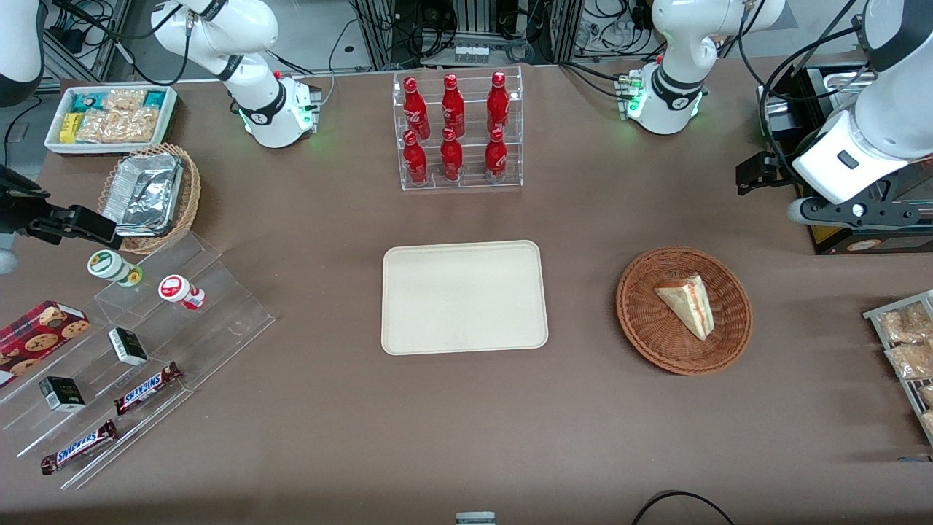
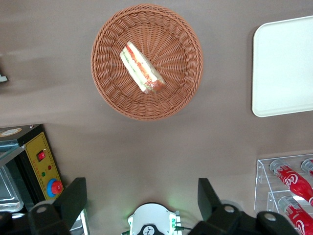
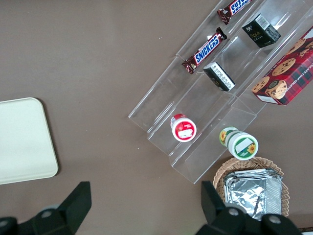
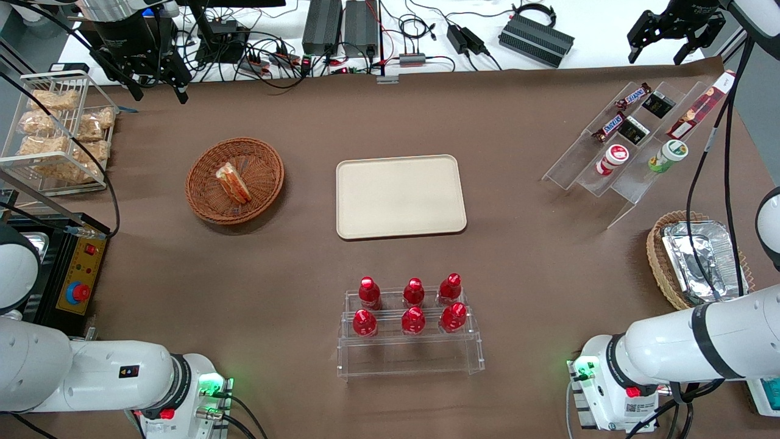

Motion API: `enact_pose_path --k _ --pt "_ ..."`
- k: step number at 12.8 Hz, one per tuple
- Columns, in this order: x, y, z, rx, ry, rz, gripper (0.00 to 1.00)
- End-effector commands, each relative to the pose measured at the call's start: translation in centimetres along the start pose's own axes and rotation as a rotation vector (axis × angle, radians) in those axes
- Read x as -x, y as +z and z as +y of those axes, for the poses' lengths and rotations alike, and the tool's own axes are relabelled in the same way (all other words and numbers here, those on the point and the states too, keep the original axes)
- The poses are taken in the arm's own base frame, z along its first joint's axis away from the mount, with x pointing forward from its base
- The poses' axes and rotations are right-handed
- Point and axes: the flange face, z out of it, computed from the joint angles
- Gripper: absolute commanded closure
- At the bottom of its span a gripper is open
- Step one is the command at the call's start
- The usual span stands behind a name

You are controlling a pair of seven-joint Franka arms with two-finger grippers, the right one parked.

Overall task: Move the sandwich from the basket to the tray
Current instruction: 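Move the left gripper over the wicker basket toward the wrapped sandwich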

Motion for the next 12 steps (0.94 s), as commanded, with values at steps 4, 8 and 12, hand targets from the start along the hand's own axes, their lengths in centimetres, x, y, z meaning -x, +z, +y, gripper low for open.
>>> enact_pose_path --k 4,8,12 --pt "-0.8 2.9 0.6 -0.019 0.029 0.008 0.00" --pt "-1.6 8.5 0.6 -0.022 0.027 0.009 0.00" --pt "-2.8 14.4 0.7 -0.023 0.034 0.069 0.00"
